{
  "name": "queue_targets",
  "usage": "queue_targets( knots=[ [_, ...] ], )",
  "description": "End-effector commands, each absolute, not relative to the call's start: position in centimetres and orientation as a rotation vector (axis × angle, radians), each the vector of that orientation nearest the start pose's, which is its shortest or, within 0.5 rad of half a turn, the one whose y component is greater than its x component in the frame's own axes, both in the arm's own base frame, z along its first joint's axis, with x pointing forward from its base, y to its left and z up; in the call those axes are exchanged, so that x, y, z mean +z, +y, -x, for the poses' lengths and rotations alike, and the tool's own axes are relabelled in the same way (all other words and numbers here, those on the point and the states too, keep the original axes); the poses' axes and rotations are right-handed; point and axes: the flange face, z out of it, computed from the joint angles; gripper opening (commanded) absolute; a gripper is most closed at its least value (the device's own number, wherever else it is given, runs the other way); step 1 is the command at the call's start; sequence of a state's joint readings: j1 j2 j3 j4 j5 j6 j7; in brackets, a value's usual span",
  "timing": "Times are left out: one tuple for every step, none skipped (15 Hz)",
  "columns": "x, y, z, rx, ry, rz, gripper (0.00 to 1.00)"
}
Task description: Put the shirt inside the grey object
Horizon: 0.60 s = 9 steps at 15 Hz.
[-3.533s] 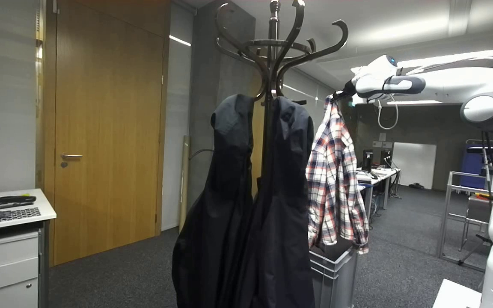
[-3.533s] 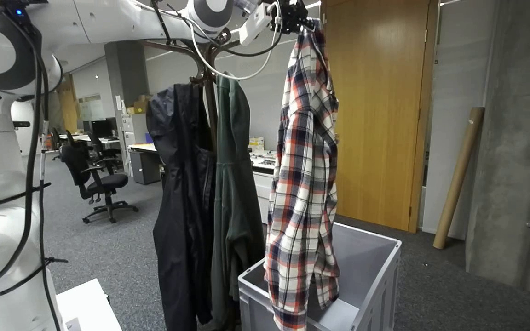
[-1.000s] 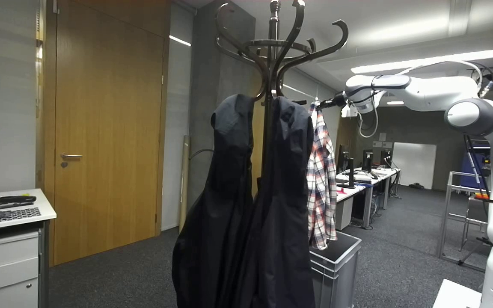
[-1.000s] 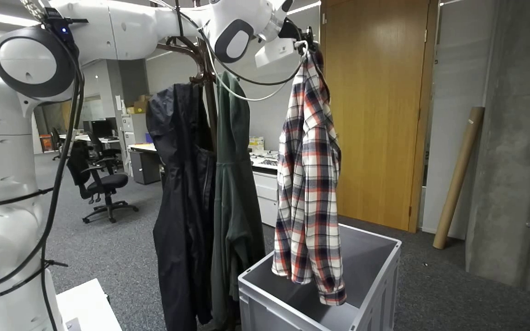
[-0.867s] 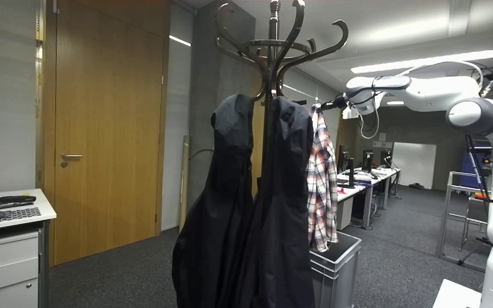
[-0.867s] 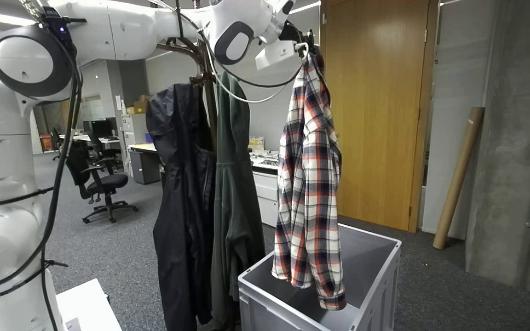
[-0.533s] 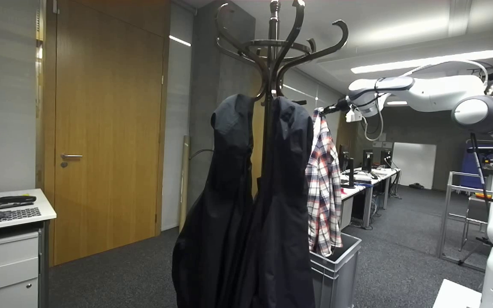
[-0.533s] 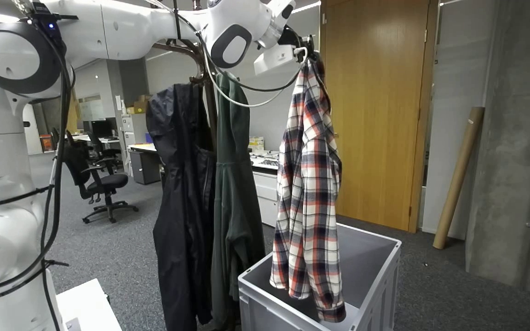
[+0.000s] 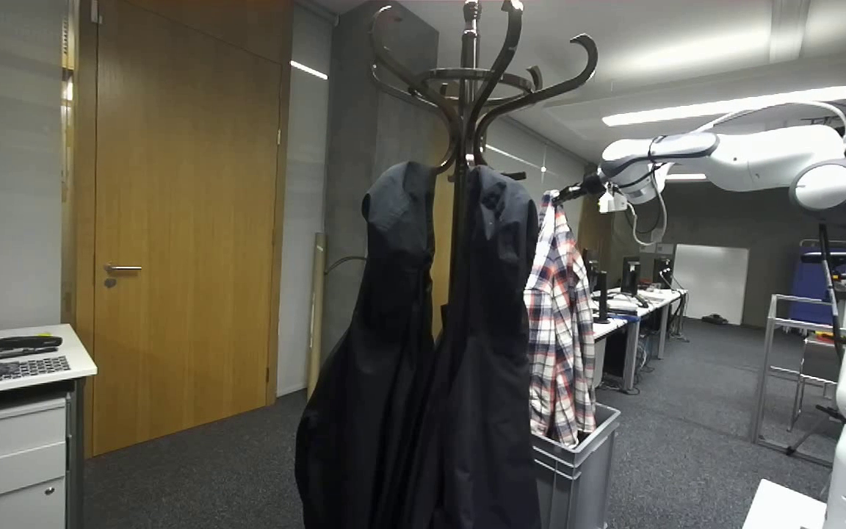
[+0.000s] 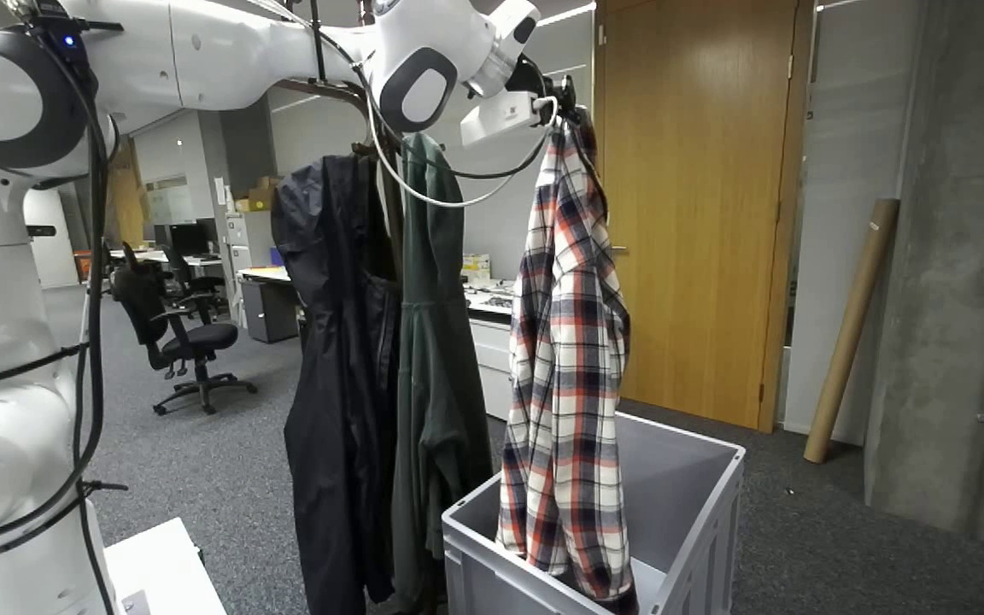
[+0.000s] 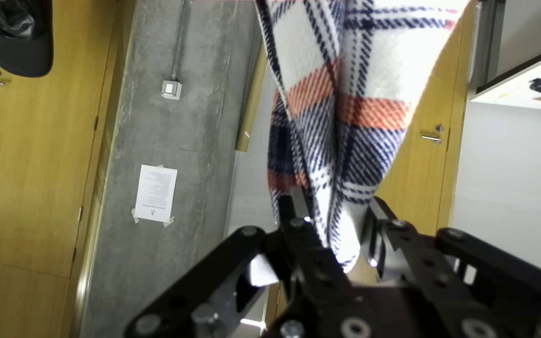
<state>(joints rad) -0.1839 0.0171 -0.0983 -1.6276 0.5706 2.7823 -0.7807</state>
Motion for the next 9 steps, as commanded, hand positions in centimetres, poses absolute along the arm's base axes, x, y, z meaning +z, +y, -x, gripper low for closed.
queue_targets(
  knots=[
    [73.02,-19.18,-57.81,-1.830,-0.096,2.720,0.30],
    [73.11,-19.15,-57.69,-1.828,-0.086,2.721,0.30],
    [73.19,-19.14,-57.61,-1.829,-0.083,2.721,0.30],
    [73.25,-19.13,-57.55,-1.830,-0.083,2.720,0.30],
    [73.27,-19.13,-57.53,-1.831,-0.083,2.720,0.30],
    [73.25,-19.13,-57.53,-1.830,-0.083,2.720,0.30],
    [73.21,-19.14,-57.53,-1.829,-0.083,2.720,0.30],
    [73.20,-19.15,-57.53,-1.829,-0.083,2.721,0.30],
    [73.19,-19.15,-57.53,-1.828,-0.083,2.721,0.07]
  ],
)
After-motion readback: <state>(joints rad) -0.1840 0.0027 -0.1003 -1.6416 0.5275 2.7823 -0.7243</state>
